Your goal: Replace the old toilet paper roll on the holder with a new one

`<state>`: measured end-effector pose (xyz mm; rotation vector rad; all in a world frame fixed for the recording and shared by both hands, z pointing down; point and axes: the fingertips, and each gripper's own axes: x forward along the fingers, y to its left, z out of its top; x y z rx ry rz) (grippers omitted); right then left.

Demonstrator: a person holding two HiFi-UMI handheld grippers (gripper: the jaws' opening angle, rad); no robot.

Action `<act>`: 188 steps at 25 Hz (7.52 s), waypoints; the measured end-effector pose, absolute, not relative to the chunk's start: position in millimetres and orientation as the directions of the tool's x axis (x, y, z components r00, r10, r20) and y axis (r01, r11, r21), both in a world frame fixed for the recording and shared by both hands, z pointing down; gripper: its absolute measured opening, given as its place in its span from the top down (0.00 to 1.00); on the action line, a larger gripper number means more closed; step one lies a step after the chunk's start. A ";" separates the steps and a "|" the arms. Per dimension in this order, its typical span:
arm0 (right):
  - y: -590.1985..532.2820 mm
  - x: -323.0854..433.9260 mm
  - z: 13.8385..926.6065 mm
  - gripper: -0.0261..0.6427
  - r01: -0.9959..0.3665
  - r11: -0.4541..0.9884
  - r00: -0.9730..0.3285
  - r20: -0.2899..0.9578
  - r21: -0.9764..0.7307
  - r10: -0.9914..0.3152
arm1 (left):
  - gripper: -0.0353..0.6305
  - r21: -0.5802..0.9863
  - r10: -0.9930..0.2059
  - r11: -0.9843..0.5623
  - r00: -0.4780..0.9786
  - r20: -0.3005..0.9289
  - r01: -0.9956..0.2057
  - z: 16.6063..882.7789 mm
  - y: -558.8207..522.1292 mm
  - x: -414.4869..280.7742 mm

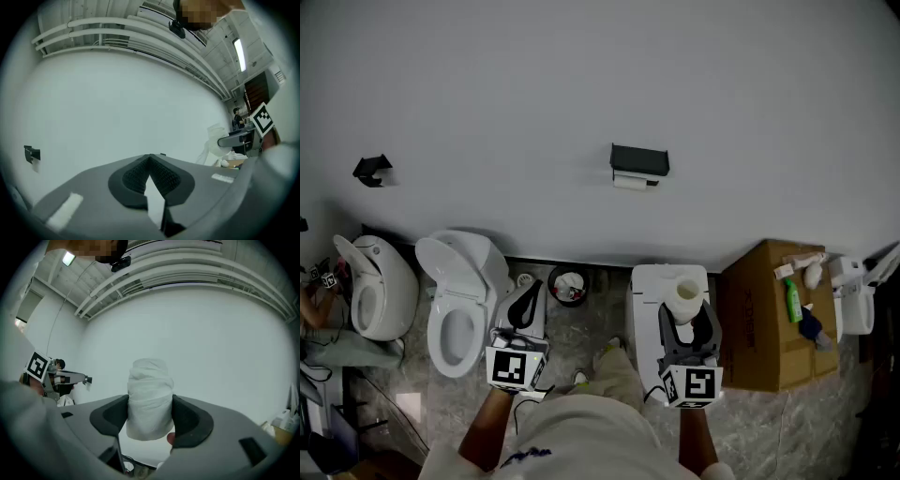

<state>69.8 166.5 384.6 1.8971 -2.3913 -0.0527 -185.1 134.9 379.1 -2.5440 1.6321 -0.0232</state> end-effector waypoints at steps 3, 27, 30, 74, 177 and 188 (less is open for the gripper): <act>172.0 69.4 385.2 0.54 -0.968 0.235 -0.231 0.052 0.086 -0.972 | 0.95 -0.103 -0.906 -0.412 0.419 -0.058 -0.905 378.4 140.1 -182.8; 210.4 71.1 400.1 0.54 -0.960 0.263 -0.252 0.118 0.097 -0.961 | 0.94 -0.138 -0.891 -0.448 0.453 -0.010 -0.883 388.9 164.4 -179.7; 209.2 70.9 402.7 0.54 -0.959 0.266 -0.252 0.136 0.096 -0.958 | 0.94 -0.143 -0.895 -0.442 0.446 0.004 -0.886 391.9 162.1 -185.8; 202.4 80.8 402.8 0.54 -0.966 0.223 -0.207 0.131 0.129 -0.970 | 0.49 -0.105 -0.872 -0.471 0.481 -0.096 -0.876 377.4 159.4 -181.2; -57.8 252.8 481.9 0.54 -0.998 0.059 -0.064 0.220 -0.033 -0.973 | 0.42 -0.788 -0.793 -0.574 0.391 0.468 -0.222 567.6 -220.4 41.7; -64.6 250.0 484.6 0.54 -0.997 0.071 -0.078 0.228 -0.036 -0.970 | 0.53 -0.905 -0.874 -0.423 0.289 0.391 -0.055 564.7 -234.7 35.3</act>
